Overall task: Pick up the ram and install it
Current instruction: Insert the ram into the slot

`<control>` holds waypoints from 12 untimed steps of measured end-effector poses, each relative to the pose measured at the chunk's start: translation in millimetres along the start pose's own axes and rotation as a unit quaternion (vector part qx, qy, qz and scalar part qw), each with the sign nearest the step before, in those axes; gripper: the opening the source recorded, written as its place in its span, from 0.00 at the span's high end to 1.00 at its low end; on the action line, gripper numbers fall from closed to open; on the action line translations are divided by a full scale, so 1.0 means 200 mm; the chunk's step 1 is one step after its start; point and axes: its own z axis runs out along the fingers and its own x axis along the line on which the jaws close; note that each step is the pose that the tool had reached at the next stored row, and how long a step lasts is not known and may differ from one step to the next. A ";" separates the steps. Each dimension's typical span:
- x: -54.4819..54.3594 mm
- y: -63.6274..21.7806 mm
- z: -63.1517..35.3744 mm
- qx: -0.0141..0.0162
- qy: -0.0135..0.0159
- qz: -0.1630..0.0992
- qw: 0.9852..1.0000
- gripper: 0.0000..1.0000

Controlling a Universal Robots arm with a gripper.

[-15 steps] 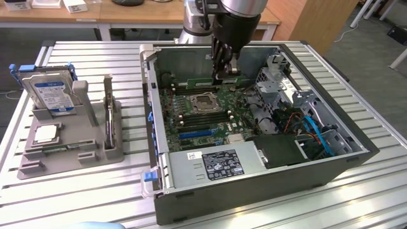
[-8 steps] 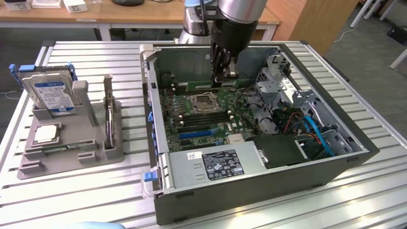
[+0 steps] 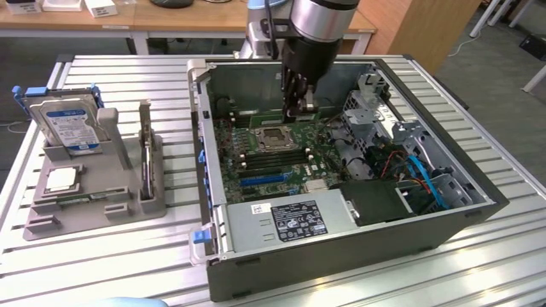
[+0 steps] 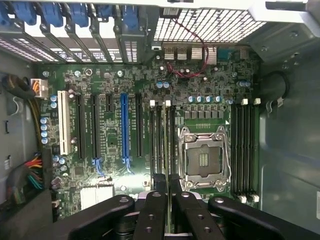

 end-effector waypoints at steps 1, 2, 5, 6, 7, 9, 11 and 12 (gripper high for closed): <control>0.00 0.000 0.009 0.000 0.000 0.000 1.000 0.87; 0.00 -0.001 0.017 0.000 0.000 0.000 1.000 0.87; 0.00 -0.001 0.045 0.001 0.000 0.000 1.000 0.87; 0.00 -0.002 0.054 0.001 0.000 0.000 1.000 0.87; 0.01 -0.002 0.063 0.001 0.000 0.000 1.000 0.87; 0.01 -0.003 0.082 0.001 0.000 0.000 1.000 0.87; 0.01 -0.003 0.100 0.001 0.000 0.000 1.000 0.87; 0.01 -0.003 0.109 0.001 0.000 0.000 1.000 0.87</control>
